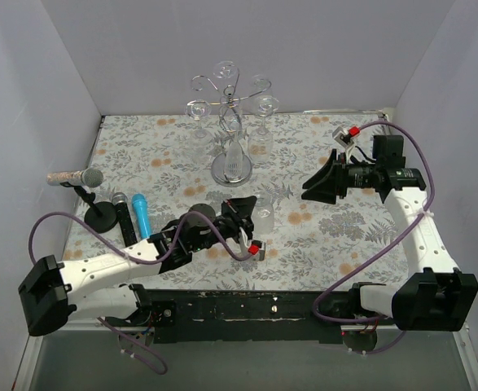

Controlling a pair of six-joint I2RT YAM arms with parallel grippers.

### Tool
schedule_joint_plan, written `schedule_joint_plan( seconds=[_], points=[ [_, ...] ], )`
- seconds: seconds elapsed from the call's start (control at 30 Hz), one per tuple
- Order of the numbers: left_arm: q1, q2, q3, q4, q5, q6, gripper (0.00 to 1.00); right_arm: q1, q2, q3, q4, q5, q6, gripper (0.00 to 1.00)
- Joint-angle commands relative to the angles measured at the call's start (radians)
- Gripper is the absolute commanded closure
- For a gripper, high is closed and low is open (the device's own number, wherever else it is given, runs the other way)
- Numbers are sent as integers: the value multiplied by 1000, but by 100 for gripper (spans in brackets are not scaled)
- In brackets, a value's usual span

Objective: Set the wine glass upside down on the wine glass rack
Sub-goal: Turn the wine glass upside down at the wine rack.

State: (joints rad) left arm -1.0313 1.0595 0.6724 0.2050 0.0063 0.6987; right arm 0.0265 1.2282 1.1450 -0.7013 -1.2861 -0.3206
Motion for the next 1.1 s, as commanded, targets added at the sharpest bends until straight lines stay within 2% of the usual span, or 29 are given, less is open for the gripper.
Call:
schedule_joint_plan(
  seconds=[0.0,0.1,0.17,0.3,0.63,0.8,0.97,1.07],
  points=[
    [-32,71,70,198,26,36,100,3,-58,-102,355,-44,448,33],
    [-53,123,81,258,8,45,100,3,-88,-221,528,106,766,34],
    [-67,154,87,283,8,54,100,3,-102,-269,540,171,860,35],
    [-95,209,102,321,-26,59,100,6,-130,-367,661,159,1026,36],
    [-136,280,124,350,-35,70,100,24,-122,-396,691,126,1114,42],
    [-145,290,127,358,-43,81,100,53,-124,-419,677,131,1129,53],
    [-151,301,131,361,-55,91,100,82,-125,-427,669,122,1137,59],
    [-154,306,133,363,-61,94,100,87,-119,-427,669,114,1141,69]
  ],
)
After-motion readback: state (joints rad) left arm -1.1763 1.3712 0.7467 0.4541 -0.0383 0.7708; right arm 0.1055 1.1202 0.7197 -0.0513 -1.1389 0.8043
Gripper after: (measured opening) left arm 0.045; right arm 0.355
